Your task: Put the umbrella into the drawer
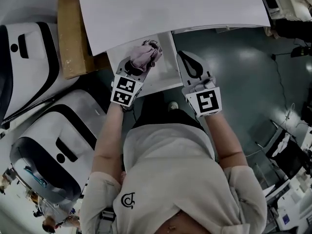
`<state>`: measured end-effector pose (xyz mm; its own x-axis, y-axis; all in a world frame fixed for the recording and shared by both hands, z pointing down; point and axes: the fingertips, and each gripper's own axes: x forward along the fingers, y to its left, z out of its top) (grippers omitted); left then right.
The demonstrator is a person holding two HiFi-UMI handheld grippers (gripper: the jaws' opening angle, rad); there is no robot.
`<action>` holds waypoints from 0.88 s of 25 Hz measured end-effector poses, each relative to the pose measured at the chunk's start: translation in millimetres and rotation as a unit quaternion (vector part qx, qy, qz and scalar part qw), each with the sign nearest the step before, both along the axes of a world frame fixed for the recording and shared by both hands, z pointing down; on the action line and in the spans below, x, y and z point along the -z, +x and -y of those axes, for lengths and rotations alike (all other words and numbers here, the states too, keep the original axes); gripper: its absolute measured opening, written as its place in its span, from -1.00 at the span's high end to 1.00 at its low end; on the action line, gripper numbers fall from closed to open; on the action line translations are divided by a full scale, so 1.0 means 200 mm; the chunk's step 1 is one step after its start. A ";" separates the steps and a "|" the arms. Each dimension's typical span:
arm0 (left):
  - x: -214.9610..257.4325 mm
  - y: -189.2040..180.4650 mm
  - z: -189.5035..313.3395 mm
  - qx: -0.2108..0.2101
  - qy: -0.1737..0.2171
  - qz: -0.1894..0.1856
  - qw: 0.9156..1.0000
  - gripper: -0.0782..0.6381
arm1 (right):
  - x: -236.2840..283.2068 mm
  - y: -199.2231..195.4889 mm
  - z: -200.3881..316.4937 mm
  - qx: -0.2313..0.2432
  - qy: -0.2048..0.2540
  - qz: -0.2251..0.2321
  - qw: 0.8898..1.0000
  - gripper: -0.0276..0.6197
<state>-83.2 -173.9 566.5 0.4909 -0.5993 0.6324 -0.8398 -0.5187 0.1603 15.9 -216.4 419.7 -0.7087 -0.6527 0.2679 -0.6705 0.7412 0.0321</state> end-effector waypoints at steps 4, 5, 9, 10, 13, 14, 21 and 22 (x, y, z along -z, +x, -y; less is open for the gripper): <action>-0.25 0.04 0.03 -0.052 -0.050 0.010 0.997 0.15 | -0.11 -0.04 0.04 -0.008 -0.019 -0.006 1.000 0.89; -0.32 0.05 0.04 -0.060 -0.064 0.013 0.996 0.15 | -0.13 -0.04 0.06 -0.012 -0.023 -0.008 1.000 0.89; -0.56 0.09 0.06 -0.087 -0.114 0.018 0.989 0.15 | -0.19 -0.05 0.10 -0.017 -0.034 -0.003 0.999 0.89; -0.61 0.10 0.06 -0.095 -0.128 0.023 0.987 0.15 | -0.21 -0.05 0.10 -0.016 -0.031 -0.009 0.999 0.89; -0.76 0.13 0.04 -0.111 -0.164 0.034 0.980 0.15 | -0.28 -0.03 0.09 -0.011 -0.034 -0.037 0.999 0.89; -0.81 0.14 0.04 -0.115 -0.176 0.036 0.977 0.15 | -0.31 -0.02 0.09 -0.009 -0.038 -0.048 0.998 0.89; -1.03 0.20 0.01 -0.130 -0.219 0.049 0.966 0.15 | -0.43 0.05 0.06 -0.001 -0.064 -0.102 0.993 0.89; -1.05 0.21 0.01 -0.129 -0.223 0.051 0.965 0.15 | -0.45 0.06 0.06 0.000 -0.070 -0.104 0.992 0.89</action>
